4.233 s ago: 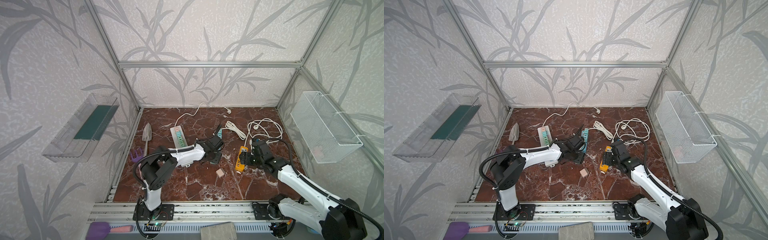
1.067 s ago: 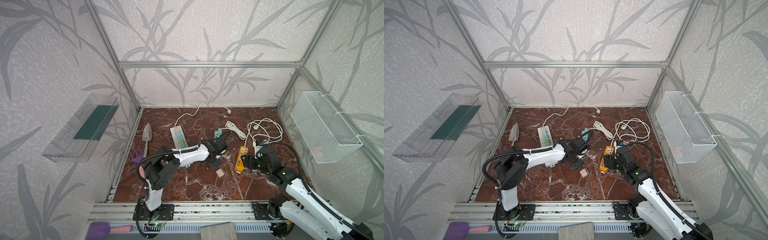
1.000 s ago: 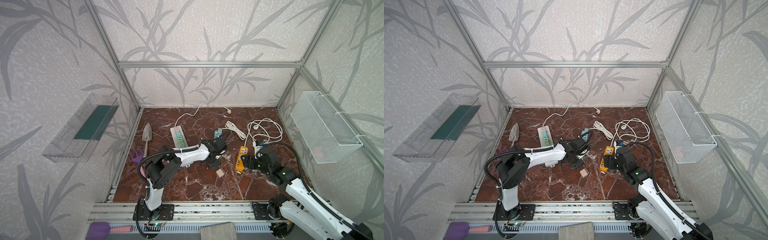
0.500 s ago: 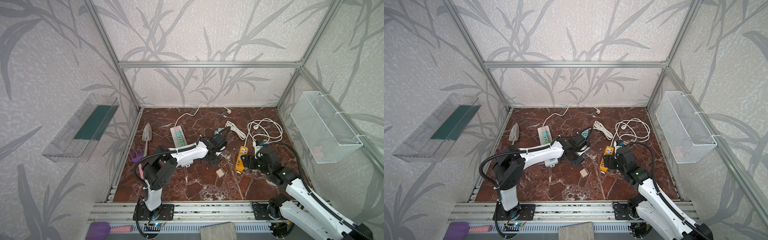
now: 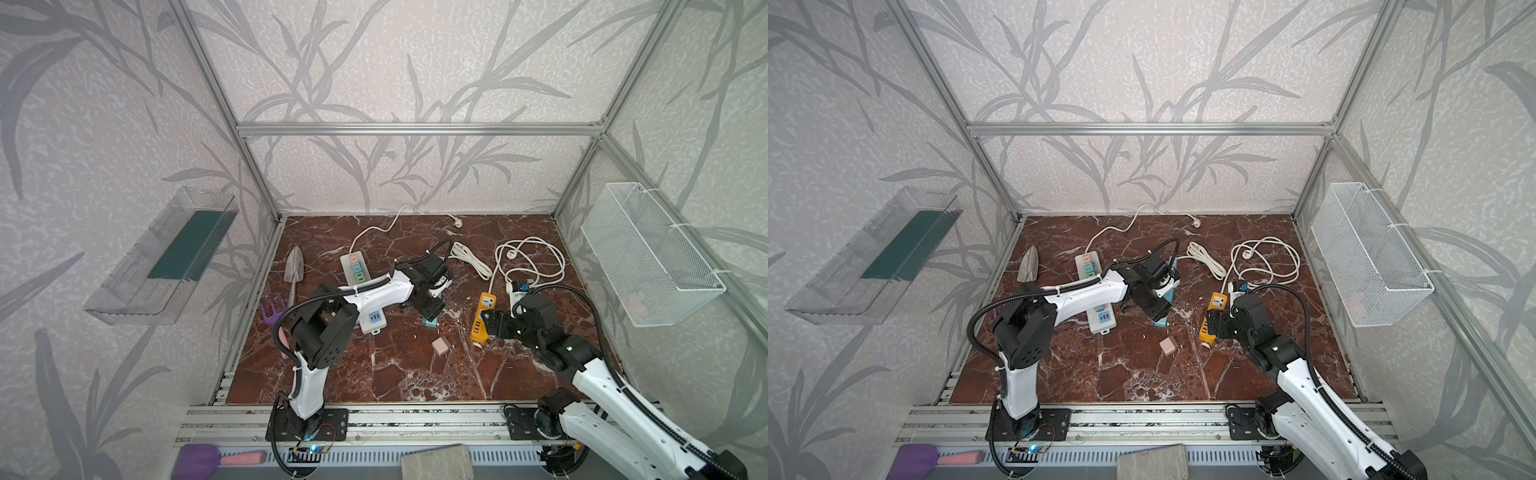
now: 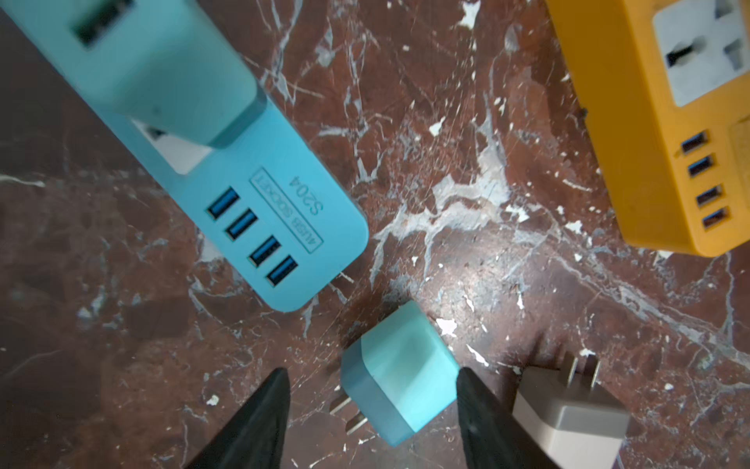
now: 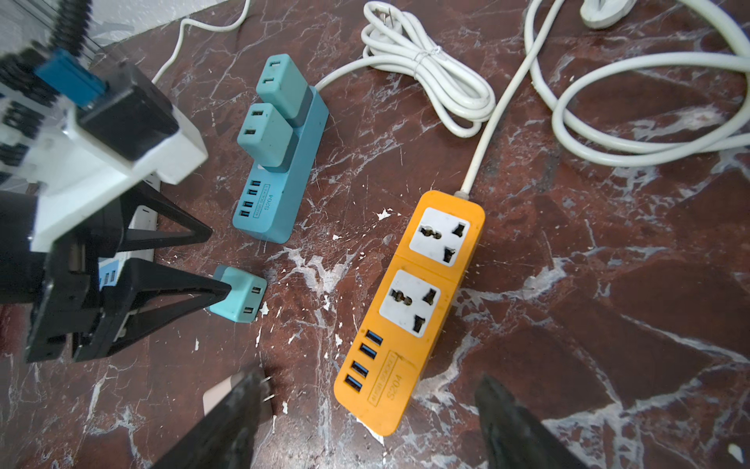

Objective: Insert plugs into power strip
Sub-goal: Rotate the plug at the center of the table.

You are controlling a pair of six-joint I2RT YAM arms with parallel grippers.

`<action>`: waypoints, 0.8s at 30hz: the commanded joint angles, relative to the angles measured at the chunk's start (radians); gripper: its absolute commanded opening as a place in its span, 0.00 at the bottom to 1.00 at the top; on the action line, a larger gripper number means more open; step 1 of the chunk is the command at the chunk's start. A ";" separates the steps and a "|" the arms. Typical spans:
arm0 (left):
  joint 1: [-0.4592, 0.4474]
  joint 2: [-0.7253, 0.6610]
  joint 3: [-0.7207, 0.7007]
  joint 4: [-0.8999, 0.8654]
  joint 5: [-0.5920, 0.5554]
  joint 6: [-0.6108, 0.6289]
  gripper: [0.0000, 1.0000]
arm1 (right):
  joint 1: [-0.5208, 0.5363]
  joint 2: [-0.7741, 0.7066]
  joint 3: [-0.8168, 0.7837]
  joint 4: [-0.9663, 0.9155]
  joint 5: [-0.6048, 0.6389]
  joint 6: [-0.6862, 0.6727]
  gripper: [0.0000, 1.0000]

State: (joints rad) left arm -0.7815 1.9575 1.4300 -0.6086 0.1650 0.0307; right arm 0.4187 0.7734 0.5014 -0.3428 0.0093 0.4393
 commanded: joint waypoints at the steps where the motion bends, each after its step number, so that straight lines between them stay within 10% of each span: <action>1: 0.005 0.013 -0.029 0.050 0.064 0.024 0.66 | -0.002 -0.012 -0.008 -0.017 0.007 -0.007 0.83; 24: -0.070 -0.137 -0.295 0.191 0.092 -0.214 0.66 | -0.002 -0.052 -0.014 -0.037 -0.001 0.004 0.83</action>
State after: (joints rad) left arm -0.8219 1.8507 1.1515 -0.4416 0.2508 -0.1139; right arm 0.4187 0.7376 0.5014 -0.3702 0.0086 0.4404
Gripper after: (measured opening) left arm 0.662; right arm 0.834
